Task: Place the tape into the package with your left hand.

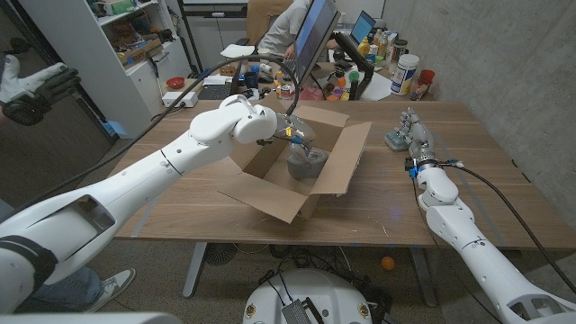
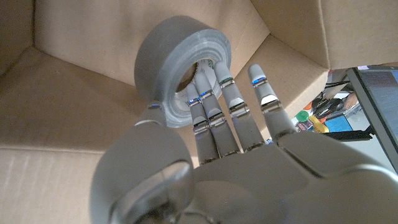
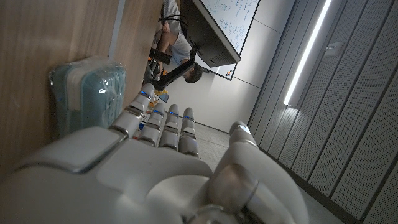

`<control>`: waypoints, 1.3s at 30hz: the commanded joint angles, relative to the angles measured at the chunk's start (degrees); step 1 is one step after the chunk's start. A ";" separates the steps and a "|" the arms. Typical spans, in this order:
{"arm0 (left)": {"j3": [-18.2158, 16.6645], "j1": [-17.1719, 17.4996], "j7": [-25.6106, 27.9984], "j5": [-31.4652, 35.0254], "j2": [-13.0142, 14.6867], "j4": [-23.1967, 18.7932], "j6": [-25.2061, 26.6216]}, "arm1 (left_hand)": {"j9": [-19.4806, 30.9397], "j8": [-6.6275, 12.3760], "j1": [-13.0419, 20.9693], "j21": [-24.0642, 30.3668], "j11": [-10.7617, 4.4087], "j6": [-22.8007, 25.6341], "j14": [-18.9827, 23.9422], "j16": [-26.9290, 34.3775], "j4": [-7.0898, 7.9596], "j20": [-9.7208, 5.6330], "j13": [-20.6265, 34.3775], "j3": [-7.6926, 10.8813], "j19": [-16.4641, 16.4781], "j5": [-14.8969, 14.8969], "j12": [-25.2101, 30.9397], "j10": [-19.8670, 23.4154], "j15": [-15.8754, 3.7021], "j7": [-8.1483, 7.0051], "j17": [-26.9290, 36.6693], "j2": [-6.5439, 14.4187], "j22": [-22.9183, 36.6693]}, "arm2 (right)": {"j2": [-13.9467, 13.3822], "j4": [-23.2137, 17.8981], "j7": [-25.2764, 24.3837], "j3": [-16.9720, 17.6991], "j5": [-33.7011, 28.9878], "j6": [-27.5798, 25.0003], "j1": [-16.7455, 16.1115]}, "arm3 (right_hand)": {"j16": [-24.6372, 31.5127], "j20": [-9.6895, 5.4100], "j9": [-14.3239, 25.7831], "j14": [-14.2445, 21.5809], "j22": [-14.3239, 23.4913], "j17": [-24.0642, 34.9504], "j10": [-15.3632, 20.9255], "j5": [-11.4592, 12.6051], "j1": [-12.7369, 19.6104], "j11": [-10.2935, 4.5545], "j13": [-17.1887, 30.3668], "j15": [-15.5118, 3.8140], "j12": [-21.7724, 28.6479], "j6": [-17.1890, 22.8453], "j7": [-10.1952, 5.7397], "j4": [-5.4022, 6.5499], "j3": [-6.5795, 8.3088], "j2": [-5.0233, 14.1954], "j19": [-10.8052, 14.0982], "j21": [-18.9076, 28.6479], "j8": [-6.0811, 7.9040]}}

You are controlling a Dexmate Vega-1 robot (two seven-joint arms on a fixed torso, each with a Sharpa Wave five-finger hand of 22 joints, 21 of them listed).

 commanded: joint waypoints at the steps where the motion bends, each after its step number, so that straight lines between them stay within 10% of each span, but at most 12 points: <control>1: 0.36 -0.80 -5.28 2.58 -0.67 -1.37 3.60 | 0.01 -0.57 -2.67 -0.89 1.02 -2.08 -1.88 -0.61 0.91 0.10 0.52 -1.07 -1.28 -0.32 -0.63 -2.68 1.24 -0.05 0.30 -0.58 0.18 | -0.55 -1.04 0.40 0.13 0.26 -0.65 -0.25 | 0.09 0.11 0.16 0.27 0.14 -0.08 0.50 0.35 -0.32 -0.11 0.18 0.03 0.13 0.48 -0.14 0.03 0.30 0.17 0.21 0.45 0.07; 13: -4.87 5.17 -0.11 0.95 -2.46 -5.37 17.04 | -0.01 -0.56 -4.91 -2.47 2.39 -5.03 -9.22 -2.18 1.84 0.05 0.90 0.12 -3.07 0.40 -1.23 -7.92 2.39 -0.09 0.45 2.80 0.26 | -3.93 -1.65 6.00 1.79 2.20 -0.24 -0.03 | 0.05 0.29 0.16 0.20 0.15 -0.09 0.50 0.33 -0.32 -0.06 0.18 0.18 0.12 0.44 -0.25 -0.02 0.32 0.12 0.07 0.41 0.04; 24: -15.08 15.28 18.02 -10.24 -2.85 -10.46 28.68 | -0.13 -0.99 -4.84 -3.81 3.71 -10.38 -19.69 -2.68 0.04 0.12 -0.09 1.95 -4.22 0.74 -1.99 -16.64 4.00 0.37 0.02 4.15 0.44 | -6.68 -3.47 10.64 3.43 3.27 1.91 -0.95 | 0.01 0.40 0.16 0.11 0.15 -0.10 0.47 0.30 -0.36 0.03 0.18 0.32 0.10 0.44 -0.30 -0.06 0.31 0.03 -0.03 0.38 0.03; 31: -26.65 18.90 32.38 -32.91 -3.48 -5.74 22.02 | -0.23 -1.30 -5.15 -4.43 5.45 -14.00 -22.98 -2.30 -0.64 -1.03 -0.90 2.79 -5.71 0.94 -1.94 -20.42 4.72 2.24 -0.05 4.96 0.84 | -7.18 -9.16 6.63 3.61 0.44 2.03 -2.37 | -0.01 0.42 0.16 0.07 0.15 -0.11 0.47 0.27 -0.38 0.09 0.18 0.32 0.10 0.52 -0.29 -0.09 0.28 -0.07 -0.09 0.37 0.05; 39: -34.35 20.54 39.30 -57.94 -3.56 5.28 0.76 | -0.42 -1.21 -7.09 -6.63 7.31 -18.03 -29.29 -2.70 -0.99 -0.50 -2.16 2.91 -12.44 0.95 -1.73 -24.57 5.42 3.75 -0.18 5.05 1.33 | -6.62 -16.30 -1.66 1.85 -6.16 2.12 -4.33 | -0.02 0.40 0.16 0.04 0.15 -0.12 0.39 0.23 -0.43 0.19 0.17 0.57 0.06 0.45 -0.20 -0.11 0.24 -0.17 -0.18 0.34 0.01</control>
